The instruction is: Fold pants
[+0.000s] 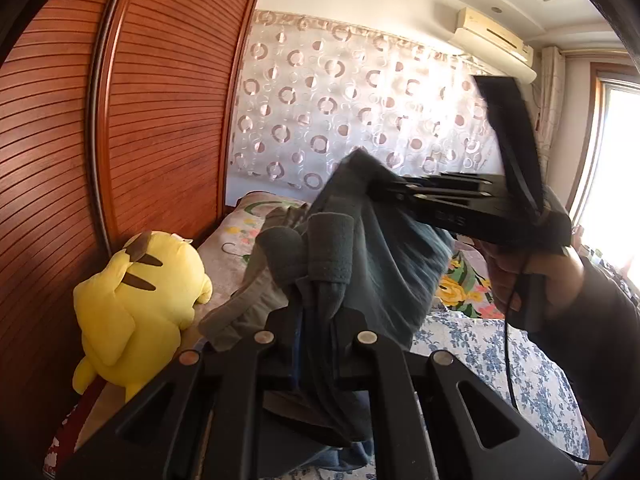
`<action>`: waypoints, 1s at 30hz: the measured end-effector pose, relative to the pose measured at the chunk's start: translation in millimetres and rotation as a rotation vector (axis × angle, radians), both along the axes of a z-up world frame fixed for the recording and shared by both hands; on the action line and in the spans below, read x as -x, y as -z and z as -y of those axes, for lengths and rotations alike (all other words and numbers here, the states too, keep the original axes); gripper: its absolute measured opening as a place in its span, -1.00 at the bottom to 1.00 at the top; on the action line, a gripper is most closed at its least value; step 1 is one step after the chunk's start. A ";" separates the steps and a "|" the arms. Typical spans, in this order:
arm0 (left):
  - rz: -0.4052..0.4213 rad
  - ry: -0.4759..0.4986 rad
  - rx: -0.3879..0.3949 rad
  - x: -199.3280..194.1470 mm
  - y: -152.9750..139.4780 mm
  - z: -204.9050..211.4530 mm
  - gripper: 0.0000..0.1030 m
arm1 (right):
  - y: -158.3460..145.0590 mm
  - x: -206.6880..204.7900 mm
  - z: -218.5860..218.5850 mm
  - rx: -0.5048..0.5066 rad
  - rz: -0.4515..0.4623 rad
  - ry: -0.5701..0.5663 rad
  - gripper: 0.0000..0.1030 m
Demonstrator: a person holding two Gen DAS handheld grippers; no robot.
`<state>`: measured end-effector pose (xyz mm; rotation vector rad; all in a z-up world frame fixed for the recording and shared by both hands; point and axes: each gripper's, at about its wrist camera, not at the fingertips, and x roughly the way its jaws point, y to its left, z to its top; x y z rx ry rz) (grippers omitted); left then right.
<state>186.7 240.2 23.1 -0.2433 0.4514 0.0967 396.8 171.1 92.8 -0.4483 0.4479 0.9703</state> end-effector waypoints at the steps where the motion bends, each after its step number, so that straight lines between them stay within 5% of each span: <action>1: 0.001 -0.006 0.002 0.7 0.1 -1.2 -0.87 | 0.9 -2.1 -6.1 0.007 0.003 -0.007 -0.75; 12: -0.061 -0.077 0.034 -0.3 23.0 -24.4 -0.79 | 23.0 -17.8 -53.8 0.011 -0.033 -0.030 -0.86; 18: -0.092 -0.076 0.040 2.0 26.9 -30.6 -0.43 | 25.1 -12.7 -30.6 -0.038 -0.067 0.012 -0.86; 20: -0.082 -0.084 0.017 7.9 23.1 -28.4 -0.15 | 24.7 -4.9 -18.9 -0.055 -0.086 0.008 -0.86; 24: -0.072 -0.071 -0.041 14.1 14.1 -22.0 -0.09 | 27.7 8.6 -1.9 -0.074 -0.113 0.017 -0.86; 27: -0.063 -0.036 -0.051 15.4 9.4 -15.6 0.25 | 32.2 18.6 7.0 -0.072 -0.126 0.031 -0.86; 30: -0.063 -0.022 -0.065 15.3 7.7 -9.0 0.29 | 34.0 29.4 15.8 -0.081 -0.134 0.044 -0.86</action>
